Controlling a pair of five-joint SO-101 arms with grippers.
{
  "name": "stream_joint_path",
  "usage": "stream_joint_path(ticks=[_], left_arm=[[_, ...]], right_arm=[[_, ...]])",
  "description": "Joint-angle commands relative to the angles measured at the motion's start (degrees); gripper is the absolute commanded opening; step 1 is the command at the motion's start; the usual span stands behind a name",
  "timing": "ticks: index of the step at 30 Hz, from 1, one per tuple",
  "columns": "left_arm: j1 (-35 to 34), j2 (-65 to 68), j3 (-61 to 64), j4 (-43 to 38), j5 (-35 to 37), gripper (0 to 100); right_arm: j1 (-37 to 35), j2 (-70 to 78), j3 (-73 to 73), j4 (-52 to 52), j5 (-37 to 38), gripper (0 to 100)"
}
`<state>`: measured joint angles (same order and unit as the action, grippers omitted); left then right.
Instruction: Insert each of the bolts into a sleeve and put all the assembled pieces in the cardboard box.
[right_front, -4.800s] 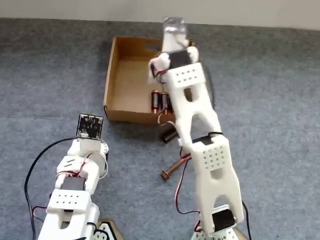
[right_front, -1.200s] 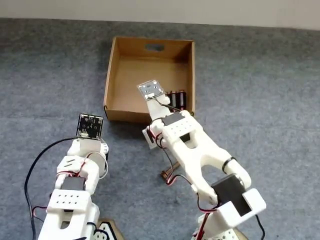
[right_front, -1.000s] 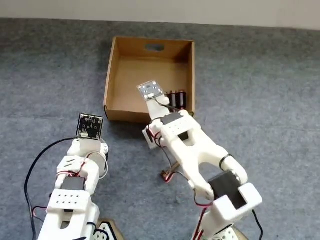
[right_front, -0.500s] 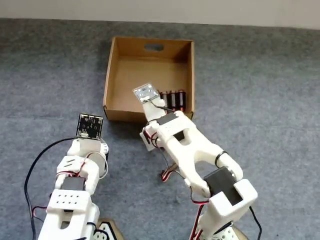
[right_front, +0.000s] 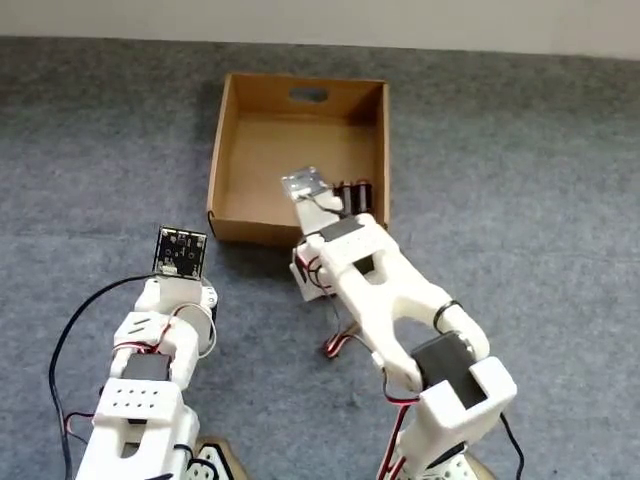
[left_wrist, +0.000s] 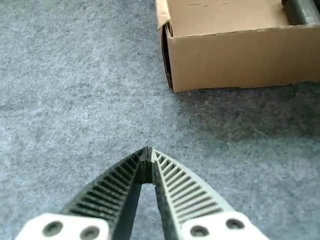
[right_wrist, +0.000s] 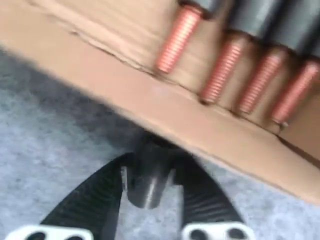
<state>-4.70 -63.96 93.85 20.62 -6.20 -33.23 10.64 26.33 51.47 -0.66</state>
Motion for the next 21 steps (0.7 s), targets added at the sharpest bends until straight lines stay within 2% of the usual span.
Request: stream_joint_path(ticks=[1,4,10,16,18,21], left_arm=[[0.48,0.13,-2.42,-1.14,0.53,1],[0.48,0.13,-2.42,-1.14,0.53,1],[0.48,0.13,-2.42,-1.14,0.53,1],[0.4,0.13,-2.33,-1.14,0.53,1],[0.4,0.13,-2.33,-1.14,0.53,1],[0.48,0.13,-2.33,-1.14,0.53,1]], right_arm=[[0.04,-1.8,0.22,1.89,-1.58,1.9],[1.1,-8.66,0.75,2.59,-1.49,0.5],[6.46,-25.89,0.75,13.49,-1.49,0.5],[21.23,-31.25,1.1,26.24,-1.58,0.5],[26.33,-30.73,4.26,25.98,-1.32,0.5],[30.46,-29.23,11.21,20.26,0.26,0.9]])
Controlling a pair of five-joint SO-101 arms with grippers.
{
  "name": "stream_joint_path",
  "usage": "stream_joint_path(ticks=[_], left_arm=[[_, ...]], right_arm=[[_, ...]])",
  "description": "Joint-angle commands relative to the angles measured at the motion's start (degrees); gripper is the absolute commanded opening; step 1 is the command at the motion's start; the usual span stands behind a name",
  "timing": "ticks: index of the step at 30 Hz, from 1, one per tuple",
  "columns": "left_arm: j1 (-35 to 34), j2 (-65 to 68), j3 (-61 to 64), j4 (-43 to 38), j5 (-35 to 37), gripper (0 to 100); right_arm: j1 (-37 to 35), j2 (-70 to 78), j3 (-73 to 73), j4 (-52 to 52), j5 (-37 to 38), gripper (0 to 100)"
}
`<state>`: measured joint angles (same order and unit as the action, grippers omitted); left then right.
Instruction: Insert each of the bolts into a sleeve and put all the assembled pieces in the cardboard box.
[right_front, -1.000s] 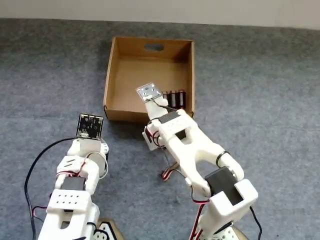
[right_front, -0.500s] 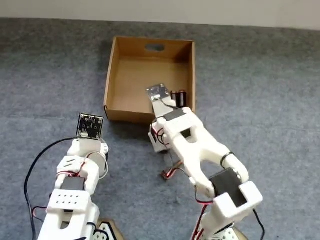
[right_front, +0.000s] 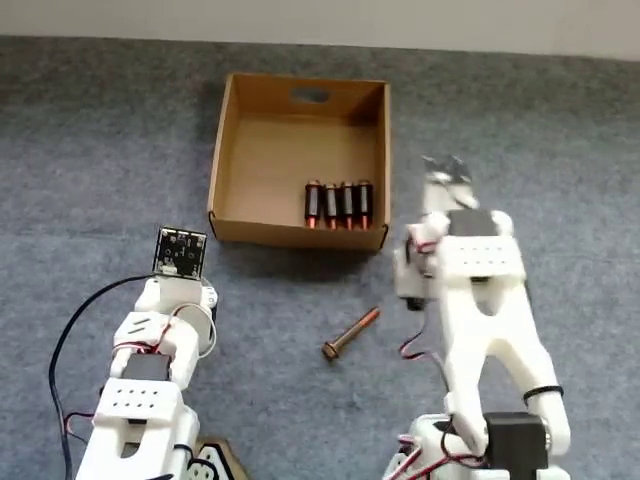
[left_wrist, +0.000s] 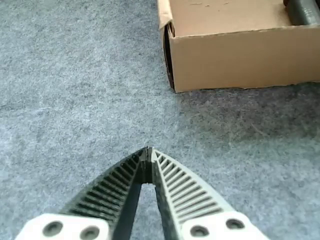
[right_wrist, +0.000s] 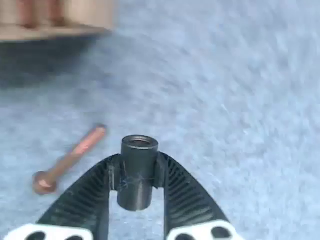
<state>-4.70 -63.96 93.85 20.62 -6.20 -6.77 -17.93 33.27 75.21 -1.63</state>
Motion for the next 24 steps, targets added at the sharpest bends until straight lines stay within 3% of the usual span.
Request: stream_joint_path(ticks=[1,5,8,13,24], left_arm=[[0.48,0.13,-2.33,-1.14,0.53,1],[0.48,0.13,-2.33,-1.14,0.53,1],[0.48,0.13,-2.33,-1.14,0.53,1],[0.48,0.13,-2.33,-1.14,0.53,1],[0.48,0.13,-2.33,-1.14,0.53,1]], right_arm=[[4.7,-0.4,6.9,-5.85,3.96,0.9],[5.41,-0.04,15.87,-13.67,10.29,1.0],[5.41,-0.04,19.03,-14.29,10.46,1.7],[5.41,0.04,19.47,-14.2,10.46,12.4],[5.32,0.48,19.74,-14.46,10.46,13.0]])
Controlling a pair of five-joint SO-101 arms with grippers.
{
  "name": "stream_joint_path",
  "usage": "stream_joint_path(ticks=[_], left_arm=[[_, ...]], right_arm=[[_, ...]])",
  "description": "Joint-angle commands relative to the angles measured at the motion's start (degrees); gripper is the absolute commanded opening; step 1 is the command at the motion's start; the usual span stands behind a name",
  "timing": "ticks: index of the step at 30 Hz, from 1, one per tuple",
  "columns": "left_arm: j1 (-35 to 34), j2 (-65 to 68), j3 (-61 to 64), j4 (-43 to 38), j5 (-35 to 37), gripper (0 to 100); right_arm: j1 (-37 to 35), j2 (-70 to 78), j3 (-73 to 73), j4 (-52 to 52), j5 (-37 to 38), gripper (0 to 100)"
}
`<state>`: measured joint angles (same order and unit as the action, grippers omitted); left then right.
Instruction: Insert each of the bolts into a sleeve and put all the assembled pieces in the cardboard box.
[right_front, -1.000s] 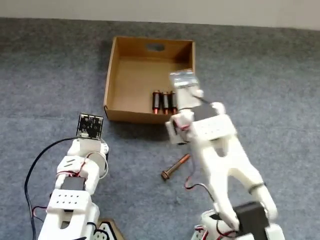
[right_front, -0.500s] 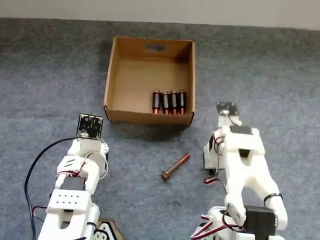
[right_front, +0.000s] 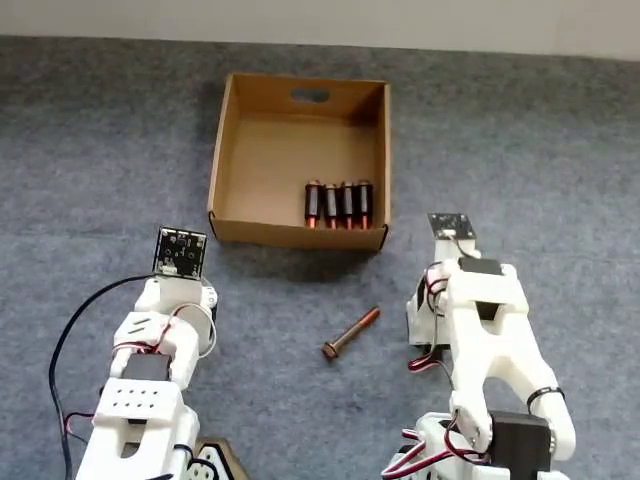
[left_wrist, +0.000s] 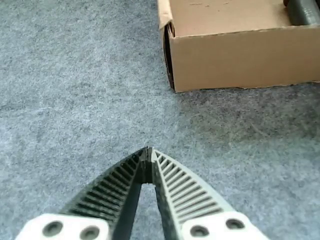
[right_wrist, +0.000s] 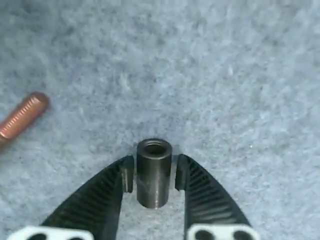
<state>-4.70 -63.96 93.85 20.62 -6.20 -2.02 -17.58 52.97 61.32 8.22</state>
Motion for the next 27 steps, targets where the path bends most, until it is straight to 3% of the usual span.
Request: stream_joint_path(ticks=[1,13,21,27], left_arm=[[0.48,0.13,-2.33,-1.14,0.53,1],[0.4,0.13,-2.24,-1.14,0.53,1],[0.4,0.13,-2.24,-1.14,0.53,1],[0.4,0.13,-2.24,-1.05,0.53,1]], right_arm=[[0.66,0.13,0.04,-0.57,0.62,13.0],[0.48,0.13,3.12,-0.84,0.7,13.0],[0.48,0.13,7.6,-10.59,0.7,13.0],[0.48,0.13,8.13,-10.95,0.7,13.0]])
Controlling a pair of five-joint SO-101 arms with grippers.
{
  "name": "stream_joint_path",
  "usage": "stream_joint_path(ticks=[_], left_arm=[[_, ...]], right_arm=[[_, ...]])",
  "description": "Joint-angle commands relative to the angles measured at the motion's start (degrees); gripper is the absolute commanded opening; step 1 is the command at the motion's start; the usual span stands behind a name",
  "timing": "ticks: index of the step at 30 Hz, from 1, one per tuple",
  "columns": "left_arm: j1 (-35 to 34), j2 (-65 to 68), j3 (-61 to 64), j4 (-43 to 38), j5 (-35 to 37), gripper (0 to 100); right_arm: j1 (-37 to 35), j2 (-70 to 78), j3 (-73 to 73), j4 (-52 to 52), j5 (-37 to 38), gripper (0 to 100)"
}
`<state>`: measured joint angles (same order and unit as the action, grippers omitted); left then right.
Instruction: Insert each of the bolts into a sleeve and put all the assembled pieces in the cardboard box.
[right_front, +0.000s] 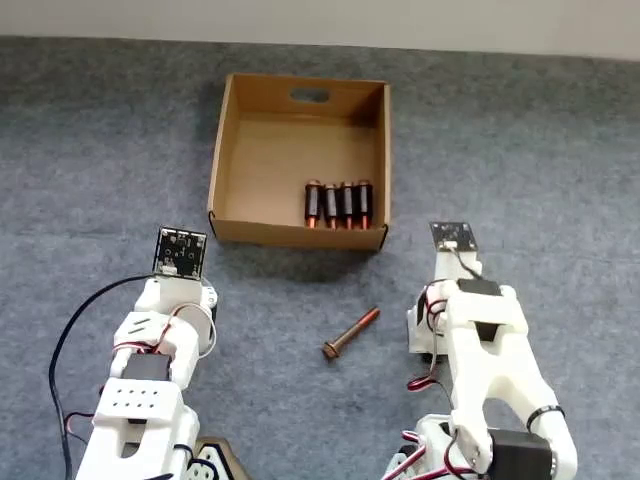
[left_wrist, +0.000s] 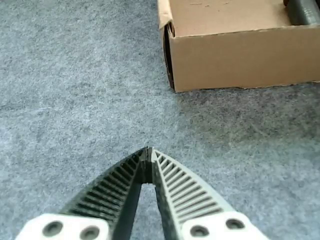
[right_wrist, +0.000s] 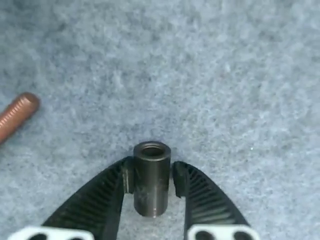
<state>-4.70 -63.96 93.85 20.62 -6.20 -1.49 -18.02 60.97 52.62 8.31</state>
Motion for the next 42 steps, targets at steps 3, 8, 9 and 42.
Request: stream_joint_path(ticks=[3,8,9,42], left_arm=[[0.4,0.13,-2.24,-1.05,0.53,1],[0.4,0.13,-2.24,-1.05,0.53,1],[0.4,0.13,-2.24,-1.05,0.53,1],[9.36,0.84,-37.76,48.35,-17.67,1]], right_arm=[[0.04,0.48,0.13,-2.15,0.62,6.3],[0.66,-0.66,-4.35,2.95,0.62,0.5],[0.75,-1.54,-6.64,6.02,0.62,0.5],[10.68,-50.15,10.24,8.4,-7.47,0.5]])
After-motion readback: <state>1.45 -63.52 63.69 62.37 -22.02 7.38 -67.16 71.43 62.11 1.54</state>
